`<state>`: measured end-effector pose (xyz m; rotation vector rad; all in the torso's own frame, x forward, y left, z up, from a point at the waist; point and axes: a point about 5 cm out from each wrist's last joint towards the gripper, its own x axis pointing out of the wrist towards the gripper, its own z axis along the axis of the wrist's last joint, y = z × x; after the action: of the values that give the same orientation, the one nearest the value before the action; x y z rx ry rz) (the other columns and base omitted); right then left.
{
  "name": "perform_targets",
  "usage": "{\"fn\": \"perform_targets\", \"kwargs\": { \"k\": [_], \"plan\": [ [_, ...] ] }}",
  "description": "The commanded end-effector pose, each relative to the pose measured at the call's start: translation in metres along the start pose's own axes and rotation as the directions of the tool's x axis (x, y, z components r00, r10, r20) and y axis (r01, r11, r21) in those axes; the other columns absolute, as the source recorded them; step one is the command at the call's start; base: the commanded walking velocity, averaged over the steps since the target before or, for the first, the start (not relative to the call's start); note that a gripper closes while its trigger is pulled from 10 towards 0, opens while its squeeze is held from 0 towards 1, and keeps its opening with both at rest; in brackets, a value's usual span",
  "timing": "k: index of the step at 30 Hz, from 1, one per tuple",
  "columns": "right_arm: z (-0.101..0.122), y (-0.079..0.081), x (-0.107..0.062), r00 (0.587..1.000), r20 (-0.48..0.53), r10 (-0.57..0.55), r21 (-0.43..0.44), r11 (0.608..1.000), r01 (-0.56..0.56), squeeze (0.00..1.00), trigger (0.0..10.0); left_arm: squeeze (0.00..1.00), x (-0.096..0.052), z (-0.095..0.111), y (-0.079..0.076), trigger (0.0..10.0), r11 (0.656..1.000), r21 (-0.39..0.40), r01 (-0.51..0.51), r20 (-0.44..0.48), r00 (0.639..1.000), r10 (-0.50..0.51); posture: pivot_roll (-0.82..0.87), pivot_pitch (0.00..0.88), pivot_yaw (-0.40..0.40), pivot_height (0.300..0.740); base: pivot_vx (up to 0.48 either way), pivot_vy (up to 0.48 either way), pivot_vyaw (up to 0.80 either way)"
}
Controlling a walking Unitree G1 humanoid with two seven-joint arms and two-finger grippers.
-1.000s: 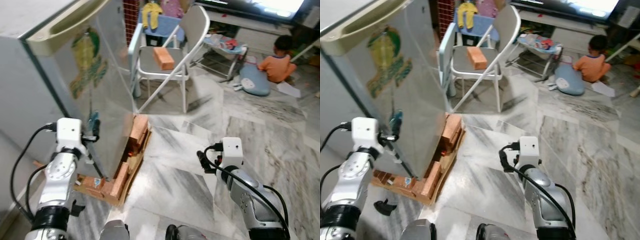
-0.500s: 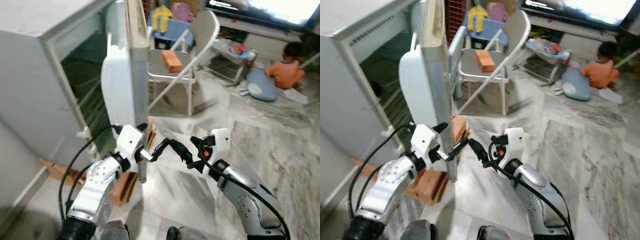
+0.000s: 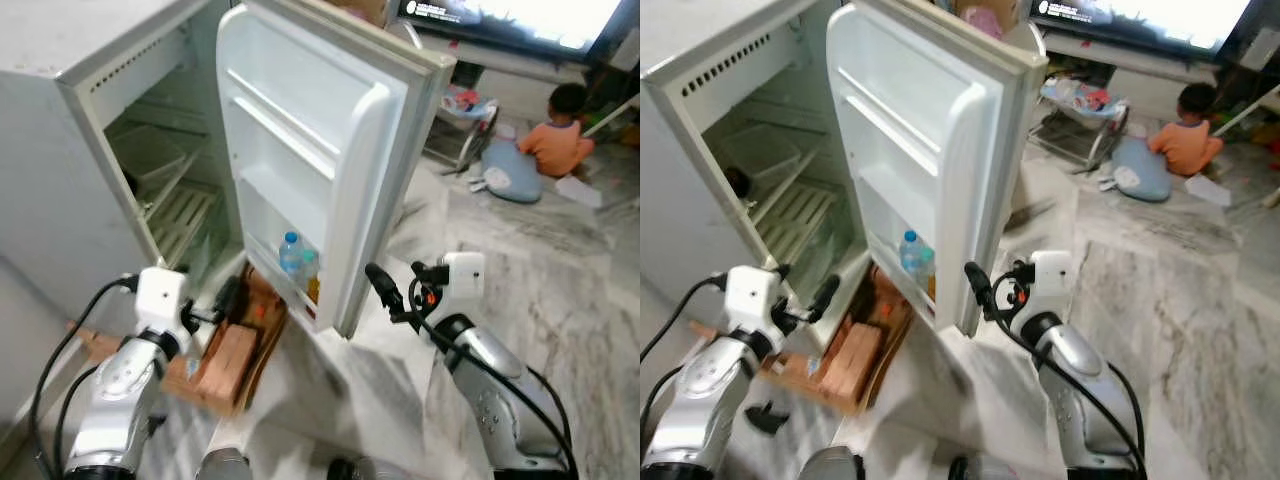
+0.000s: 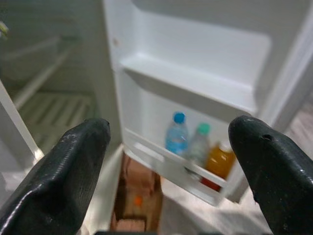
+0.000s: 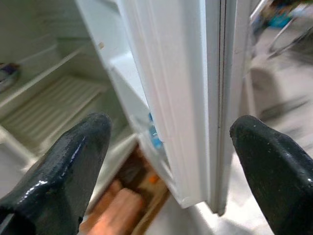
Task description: Restocking fridge
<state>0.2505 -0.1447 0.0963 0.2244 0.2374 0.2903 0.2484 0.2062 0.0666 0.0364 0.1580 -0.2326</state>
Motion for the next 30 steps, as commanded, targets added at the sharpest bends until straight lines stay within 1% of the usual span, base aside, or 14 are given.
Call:
{"fn": "perform_targets", "kwargs": {
  "k": [1, 3, 6, 15, 27, 30],
  "plan": [
    [-0.0002, -0.0100, -0.0023, 0.998, 0.007, -0.057, -0.011, 0.998, 0.057, 0.00, 10.0, 0.00, 0.0006, 0.0006, -0.0037, 10.0, 1.000, 0.003, 0.005, 0.010, 1.000, -0.005, 0.13, 0.000, -0.061, 0.740, 0.315, -0.360, 0.00],
    [-0.0021, -0.0098, -0.0011, 0.997, 0.009, -0.071, -0.016, 0.997, 0.071, 0.00, 10.0, 0.00, -0.0004, -0.0009, -0.0034, 10.0, 1.000, 0.016, 0.002, 0.007, 1.000, -0.002, 0.13, 0.000, -0.056, 0.740, 0.315, -0.360, 0.00],
    [-0.0036, -0.0098, 0.0008, 0.997, 0.014, -0.080, -0.018, 0.997, 0.081, 0.00, 10.0, 0.00, 0.0009, 0.0021, -0.0072, 10.0, 0.998, 0.058, 0.026, 0.014, 1.000, -0.027, 0.13, 0.000, -0.058, 0.740, 0.315, -0.359, 0.00],
    [-0.0045, -0.0114, 0.0033, 0.995, 0.024, -0.095, -0.031, 0.995, 0.096, 0.00, 10.0, 0.00, 0.0000, 0.0001, -0.0082, 10.0, 0.998, 0.059, 0.010, 0.006, 1.000, -0.011, 0.13, 0.013, -0.055, 0.740, 0.314, -0.359, 0.00],
    [-0.0067, -0.0136, 0.0058, 0.994, 0.022, -0.108, -0.051, 0.993, 0.109, 0.00, 10.0, 0.00, 0.0046, -0.0001, -0.0120, 10.0, 0.998, 0.069, 0.004, 0.007, 1.000, -0.005, 0.12, 0.012, -0.060, 0.740, 0.341, -0.333, 0.00],
    [-0.0063, -0.0144, 0.0070, 0.994, 0.023, -0.108, -0.054, 0.993, 0.110, 0.00, 10.0, 0.00, 0.0059, 0.0008, -0.0094, 10.0, 0.997, 0.078, -0.005, 0.009, 1.000, 0.005, 0.12, 0.015, -0.062, 0.740, 0.352, -0.322, -0.69]
  ]
}}
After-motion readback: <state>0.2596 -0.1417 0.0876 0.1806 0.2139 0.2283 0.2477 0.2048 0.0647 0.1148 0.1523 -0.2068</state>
